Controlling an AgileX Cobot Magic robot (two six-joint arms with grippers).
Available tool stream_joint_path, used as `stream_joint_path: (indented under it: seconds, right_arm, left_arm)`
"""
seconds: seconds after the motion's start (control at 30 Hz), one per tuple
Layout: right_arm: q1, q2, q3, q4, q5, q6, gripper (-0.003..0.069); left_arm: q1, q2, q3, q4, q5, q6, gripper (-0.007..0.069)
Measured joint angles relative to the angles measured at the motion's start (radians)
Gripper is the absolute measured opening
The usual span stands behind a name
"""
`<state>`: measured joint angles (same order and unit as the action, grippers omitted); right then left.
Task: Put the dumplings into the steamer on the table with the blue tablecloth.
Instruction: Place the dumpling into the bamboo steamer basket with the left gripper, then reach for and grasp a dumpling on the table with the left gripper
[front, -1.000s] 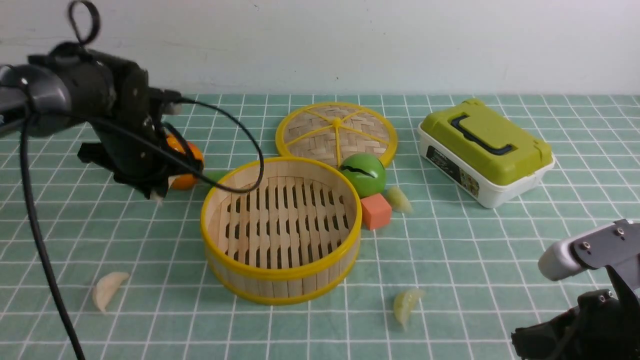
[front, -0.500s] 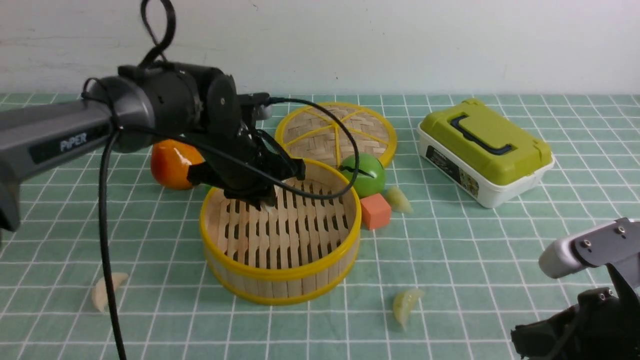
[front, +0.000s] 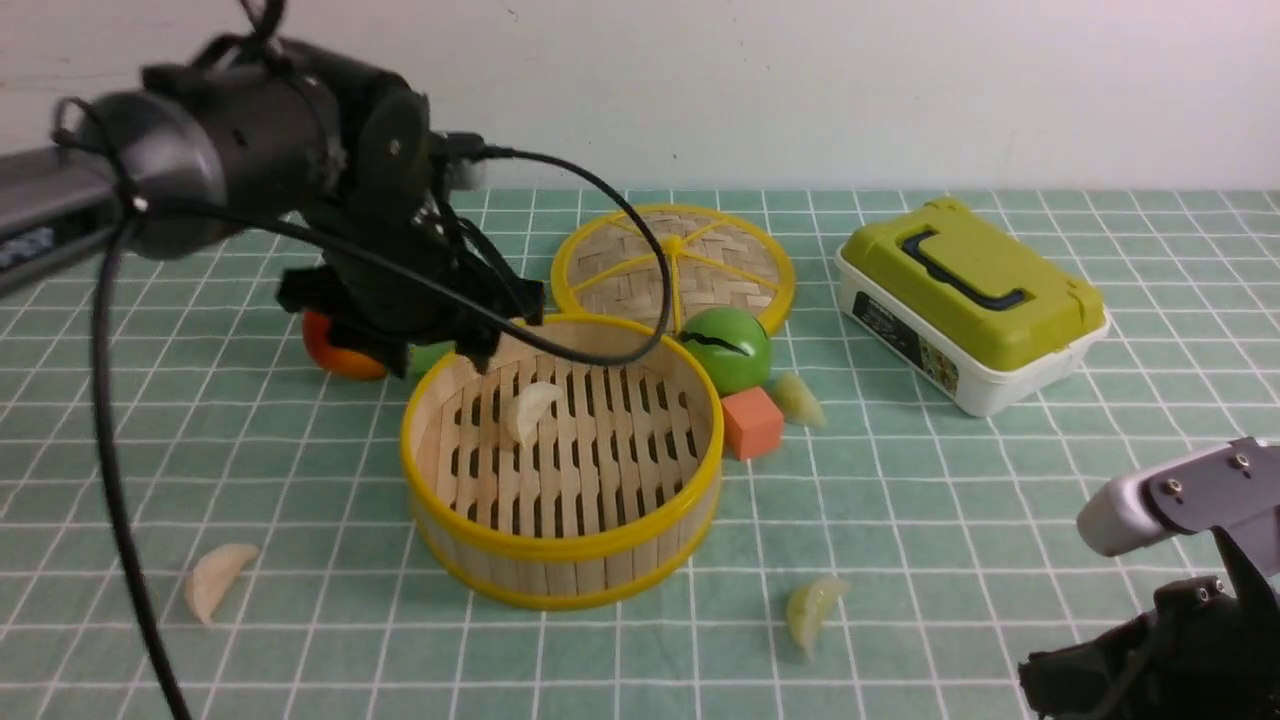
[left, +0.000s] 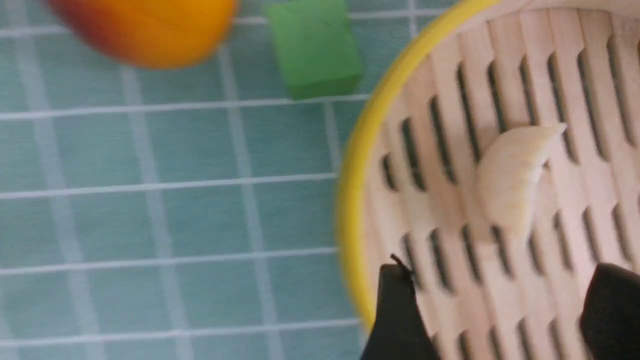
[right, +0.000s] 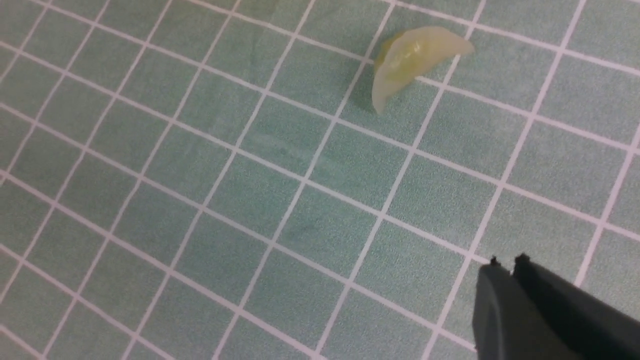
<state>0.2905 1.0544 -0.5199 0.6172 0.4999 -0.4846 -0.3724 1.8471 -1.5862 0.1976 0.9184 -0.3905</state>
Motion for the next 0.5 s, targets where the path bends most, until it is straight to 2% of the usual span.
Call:
stream_joint_path:
  seconds: [0.03,0.13,0.17,0.27,0.5]
  right_arm:
    - [0.000,0.000,0.000,0.000,0.000,0.000,0.0041]
    - [0.000,0.000,0.000,0.001,0.001,0.000,0.0041]
    - [0.000,0.000,0.000,0.004,0.002,0.000,0.0041]
    - [0.000,0.000,0.000,0.017,0.006,-0.001,0.0041]
    - [0.000,0.000,0.000,0.046,0.006,-0.001,0.0048]
  left_arm:
    - [0.016,-0.057,0.032,0.075,0.062,-0.001,0.0451]
    - [0.072,-0.109,0.103,0.096,0.079,-0.018,0.0433]
    - [0.142,-0.132,0.186,0.073,0.067,-0.027,0.0418]
    - [0.244,-0.128,0.322,0.004,0.022,0.005,0.0391]
    - [0.273,-0.070,0.447,-0.046,-0.132,0.096,0.0372]
